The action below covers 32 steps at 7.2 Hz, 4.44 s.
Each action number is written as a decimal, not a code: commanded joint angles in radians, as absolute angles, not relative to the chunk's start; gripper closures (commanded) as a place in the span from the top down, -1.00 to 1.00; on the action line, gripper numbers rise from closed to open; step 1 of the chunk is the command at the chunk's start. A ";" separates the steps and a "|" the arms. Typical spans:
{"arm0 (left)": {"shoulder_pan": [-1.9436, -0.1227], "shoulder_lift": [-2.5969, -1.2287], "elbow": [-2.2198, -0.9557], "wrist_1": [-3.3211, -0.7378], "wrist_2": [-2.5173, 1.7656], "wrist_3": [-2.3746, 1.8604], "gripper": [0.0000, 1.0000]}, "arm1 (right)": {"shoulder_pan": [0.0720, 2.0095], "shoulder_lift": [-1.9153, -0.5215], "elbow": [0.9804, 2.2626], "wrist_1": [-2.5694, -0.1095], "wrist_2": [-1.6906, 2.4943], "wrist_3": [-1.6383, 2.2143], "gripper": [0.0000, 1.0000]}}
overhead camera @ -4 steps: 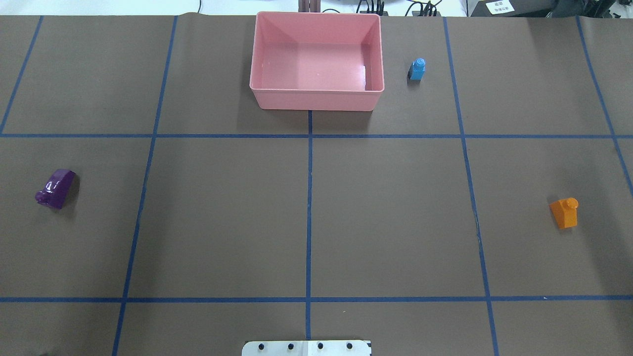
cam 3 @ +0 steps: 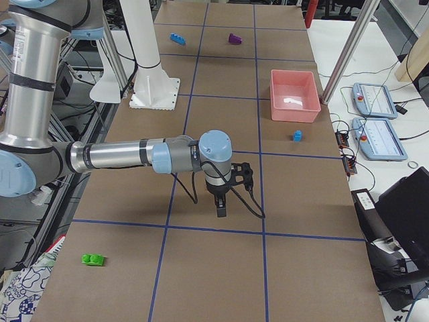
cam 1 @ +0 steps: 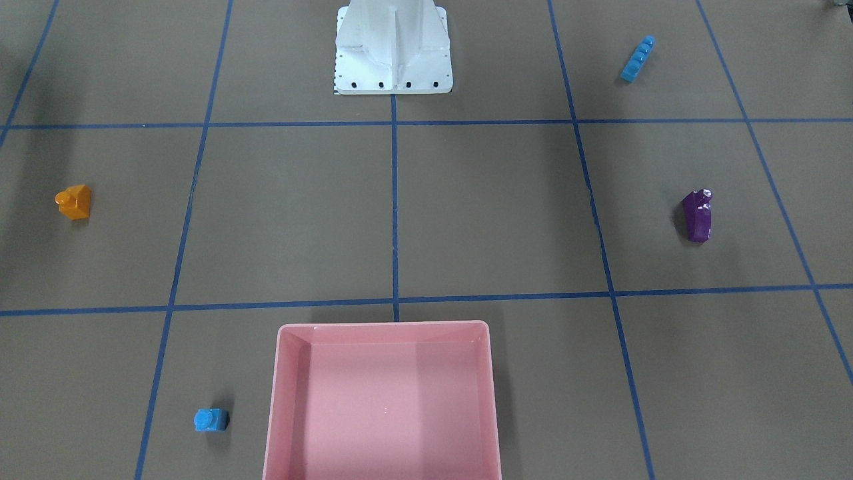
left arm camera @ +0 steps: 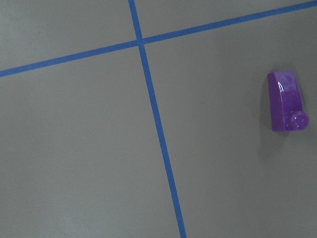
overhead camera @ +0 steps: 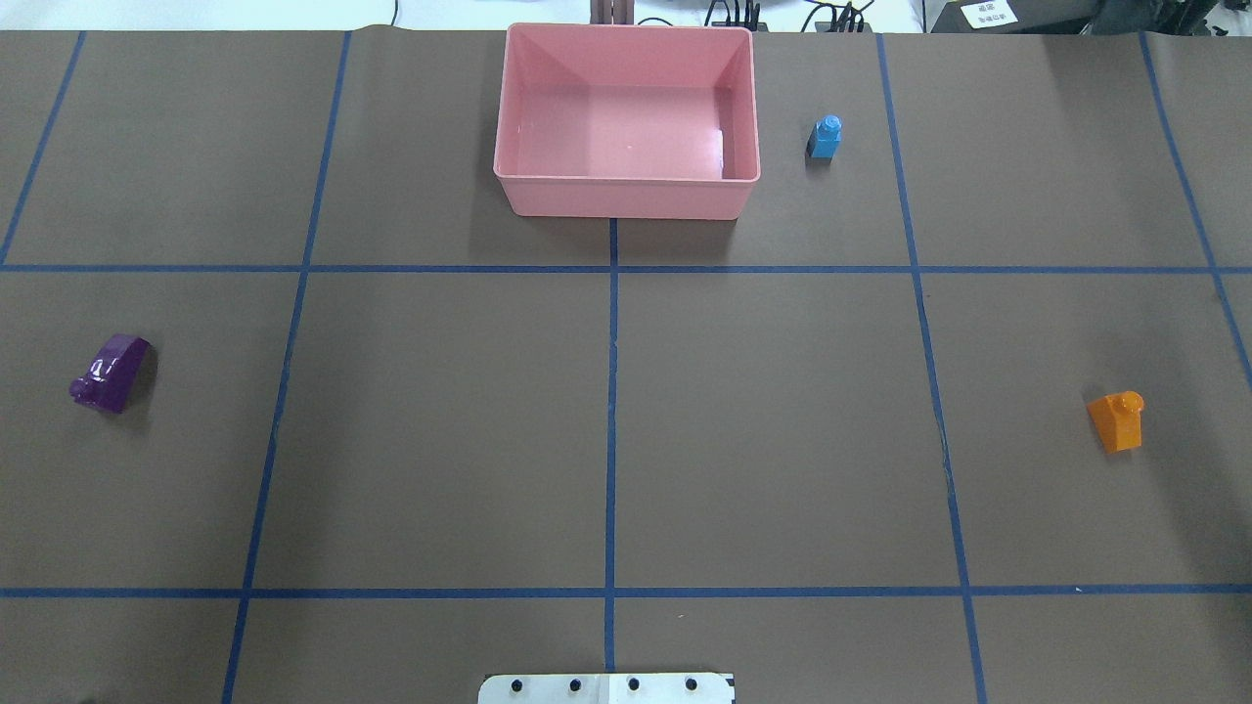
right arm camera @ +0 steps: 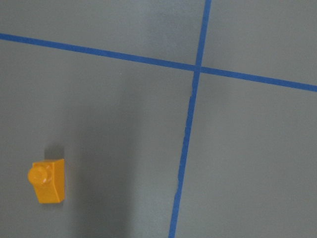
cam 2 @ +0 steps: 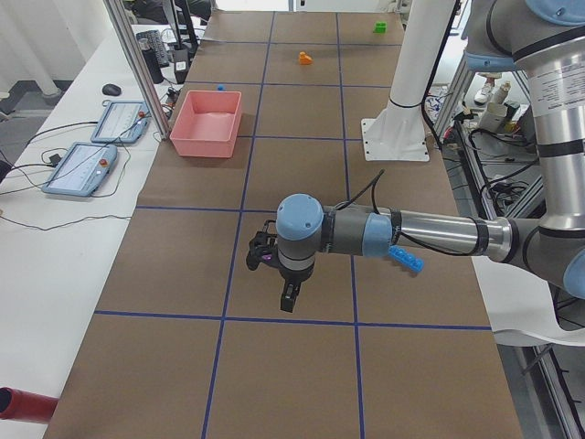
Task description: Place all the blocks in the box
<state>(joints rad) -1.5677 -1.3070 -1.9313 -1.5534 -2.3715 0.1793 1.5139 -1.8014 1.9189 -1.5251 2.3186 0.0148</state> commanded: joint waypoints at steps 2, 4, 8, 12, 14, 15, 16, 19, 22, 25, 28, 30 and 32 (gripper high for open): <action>-1.568 -1.305 -1.928 -1.558 -2.368 0.178 1.00 | 1.329 -1.799 1.921 -1.300 2.319 0.347 1.00; -1.568 -1.307 -1.927 -1.562 -2.368 0.178 1.00 | 1.174 -1.723 1.908 -1.252 2.303 0.509 1.00; -1.566 -1.308 -1.925 -1.563 -2.368 0.178 1.00 | 0.961 -1.686 1.852 -1.229 2.114 0.630 1.00; -1.566 -1.312 -1.928 -1.565 -2.372 0.178 1.00 | 0.910 -1.738 1.593 -0.737 2.111 0.770 1.00; -1.566 -1.312 -1.930 -1.565 -2.373 0.178 1.00 | 0.907 -1.749 1.597 -0.736 2.111 0.773 0.95; -1.566 -1.312 -1.933 -1.565 -2.375 0.178 1.00 | 0.905 -1.749 1.600 -0.738 2.112 0.773 0.72; -1.566 -1.312 -1.931 -1.565 -2.375 0.178 1.00 | 0.902 -1.749 1.601 -0.738 2.112 0.773 0.51; -1.566 -1.312 -1.931 -1.565 -2.375 0.178 1.00 | 0.903 -1.750 1.766 -0.959 2.120 0.773 -1.00; -1.566 -1.313 -1.930 -1.565 -2.375 0.178 1.00 | 0.899 -1.717 1.795 -0.995 2.120 0.775 -1.00; -1.566 -1.312 -1.930 -1.565 -2.375 0.176 1.00 | 0.902 -1.359 1.790 -1.345 2.118 0.775 -1.00; -1.566 -1.313 -1.930 -1.565 -2.376 0.175 1.00 | 0.913 -0.989 1.590 -1.508 2.112 0.808 -1.00; -1.565 -1.313 -1.928 -1.566 -2.376 0.176 1.00 | 0.954 -0.719 1.353 -1.544 2.114 0.834 -1.00; -1.563 -1.315 -1.927 -1.565 -2.375 0.178 1.00 | 0.950 -0.535 1.147 -1.531 2.111 0.903 -1.00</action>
